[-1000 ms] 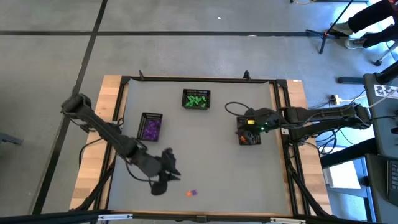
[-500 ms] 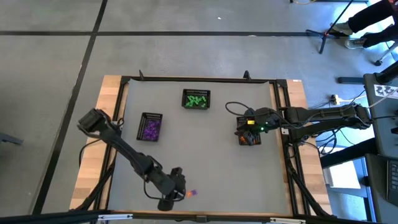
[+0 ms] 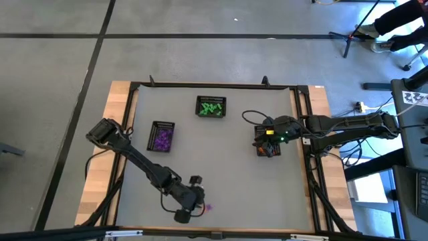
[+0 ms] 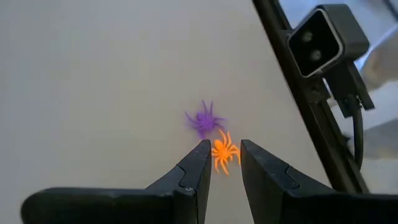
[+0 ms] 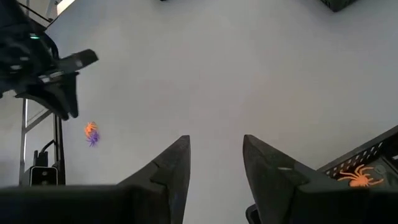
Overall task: Sort Halloween decoration
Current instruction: Put the orange spider toy into the right bin
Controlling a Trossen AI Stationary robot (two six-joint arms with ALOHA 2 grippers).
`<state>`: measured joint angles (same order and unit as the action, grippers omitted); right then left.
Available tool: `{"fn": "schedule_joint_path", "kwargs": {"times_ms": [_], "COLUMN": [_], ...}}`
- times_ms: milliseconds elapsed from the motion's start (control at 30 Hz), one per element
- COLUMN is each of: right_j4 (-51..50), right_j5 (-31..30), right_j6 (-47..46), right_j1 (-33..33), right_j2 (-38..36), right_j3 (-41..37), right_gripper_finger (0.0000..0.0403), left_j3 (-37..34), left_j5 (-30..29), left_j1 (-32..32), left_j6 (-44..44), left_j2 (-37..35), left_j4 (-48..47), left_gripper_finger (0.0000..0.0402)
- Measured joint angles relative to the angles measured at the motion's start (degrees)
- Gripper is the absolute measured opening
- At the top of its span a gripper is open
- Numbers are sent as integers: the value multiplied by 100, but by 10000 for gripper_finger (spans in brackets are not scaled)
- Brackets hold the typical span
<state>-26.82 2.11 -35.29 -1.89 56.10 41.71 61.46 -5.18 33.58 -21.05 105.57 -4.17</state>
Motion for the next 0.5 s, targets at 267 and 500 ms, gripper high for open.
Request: {"fn": "schedule_joint_path", "kwargs": {"times_ms": [267,500], "right_j4": [-6,-10], "right_j5": [-6,-107], "right_j6": [87,101], "right_j1": [0,0], "right_j2": [0,0], "right_j3": [0,0], "right_gripper_finger": [145,145], "left_j3": [195,273], "left_j5": [62,168], "left_j1": [7,-53], "left_j6": [513,581], "left_j2": [19,172], "left_j4": [-640,-358], "left_gripper_finger": [80,80]}}
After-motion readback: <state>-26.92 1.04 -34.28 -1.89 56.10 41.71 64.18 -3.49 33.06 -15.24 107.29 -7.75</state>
